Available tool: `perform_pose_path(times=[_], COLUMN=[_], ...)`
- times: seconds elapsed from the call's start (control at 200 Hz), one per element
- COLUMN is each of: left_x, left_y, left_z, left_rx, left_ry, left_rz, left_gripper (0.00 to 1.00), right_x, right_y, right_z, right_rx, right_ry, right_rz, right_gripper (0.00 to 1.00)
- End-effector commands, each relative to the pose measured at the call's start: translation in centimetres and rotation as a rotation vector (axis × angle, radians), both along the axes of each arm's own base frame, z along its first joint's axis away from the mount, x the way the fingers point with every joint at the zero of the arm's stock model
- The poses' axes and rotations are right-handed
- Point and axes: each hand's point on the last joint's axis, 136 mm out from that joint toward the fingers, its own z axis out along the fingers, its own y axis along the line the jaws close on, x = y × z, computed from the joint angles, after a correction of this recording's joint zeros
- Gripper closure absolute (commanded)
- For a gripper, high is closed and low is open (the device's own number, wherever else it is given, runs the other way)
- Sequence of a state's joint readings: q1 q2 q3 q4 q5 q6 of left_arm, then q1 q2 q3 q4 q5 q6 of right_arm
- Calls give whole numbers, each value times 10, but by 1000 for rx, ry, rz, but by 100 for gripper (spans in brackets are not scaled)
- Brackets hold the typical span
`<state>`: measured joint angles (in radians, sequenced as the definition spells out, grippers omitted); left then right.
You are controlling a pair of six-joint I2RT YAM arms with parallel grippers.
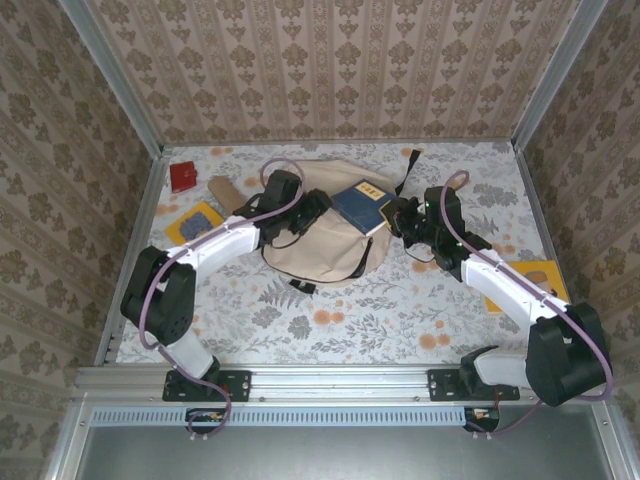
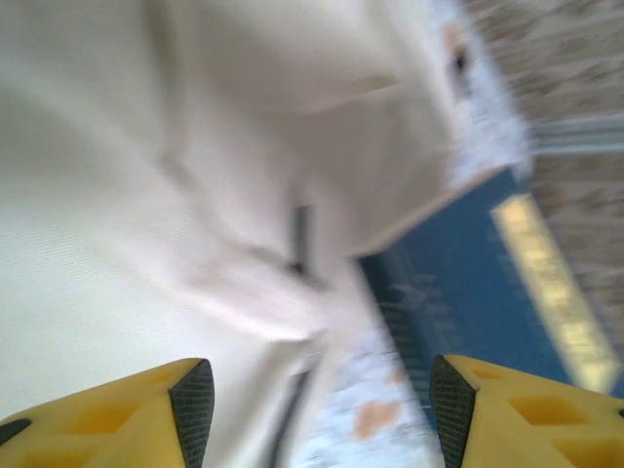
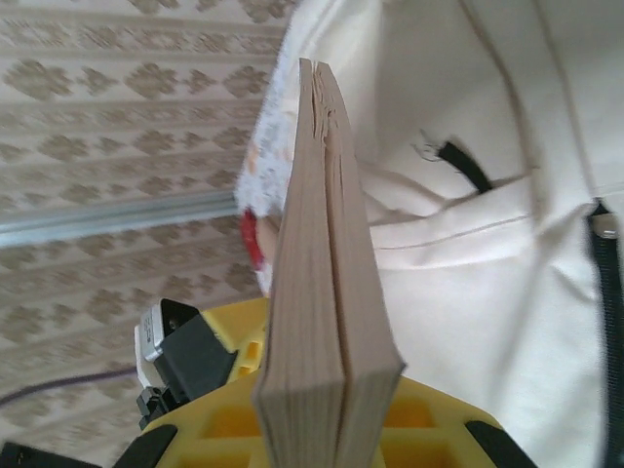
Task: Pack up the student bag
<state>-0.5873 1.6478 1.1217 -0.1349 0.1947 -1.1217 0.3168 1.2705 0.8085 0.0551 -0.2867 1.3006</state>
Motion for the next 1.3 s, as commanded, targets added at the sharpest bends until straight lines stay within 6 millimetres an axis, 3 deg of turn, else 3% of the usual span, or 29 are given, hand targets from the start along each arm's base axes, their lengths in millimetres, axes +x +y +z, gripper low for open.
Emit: perform_pose_path(times=[0.0,0.085,0.175,0.325,0.53,0.7,0.865,1.1,1.295], left_x=[-33,-38,-39,-45,-54,-65,-68,-68,-68], left_y=[51,75,88,92,62,12,-28,-38,-52], left_z=[-37,-50,-64,-88,-106,-106,-100,-77,-68], left_rx=[265,354,398,425,325,239,198,279,283], left_ry=[76,115,139,201,249,253,237,184,156], left_rz=[-99,-140,-192,-230,-275,-387,-458,-487,-512], left_gripper=[36,36,36,38,39,40,43,48,58], right_x=[-22,-31,-36,-41,-45,-48,-53,-66,-74], right_y=[2,6,8,4,-8,-22,-51,-90,-99], right_z=[-12,-18,-22,-22,-26,-27,-27,-19,-19], right_rx=[-158,-172,-186,-222,-285,-337,-388,-472,-486], right_ry=[17,25,30,36,58,73,93,89,105], right_rz=[155,214,248,258,230,198,117,36,22], right_gripper=[94,94,94,93,92,92,92,92,92])
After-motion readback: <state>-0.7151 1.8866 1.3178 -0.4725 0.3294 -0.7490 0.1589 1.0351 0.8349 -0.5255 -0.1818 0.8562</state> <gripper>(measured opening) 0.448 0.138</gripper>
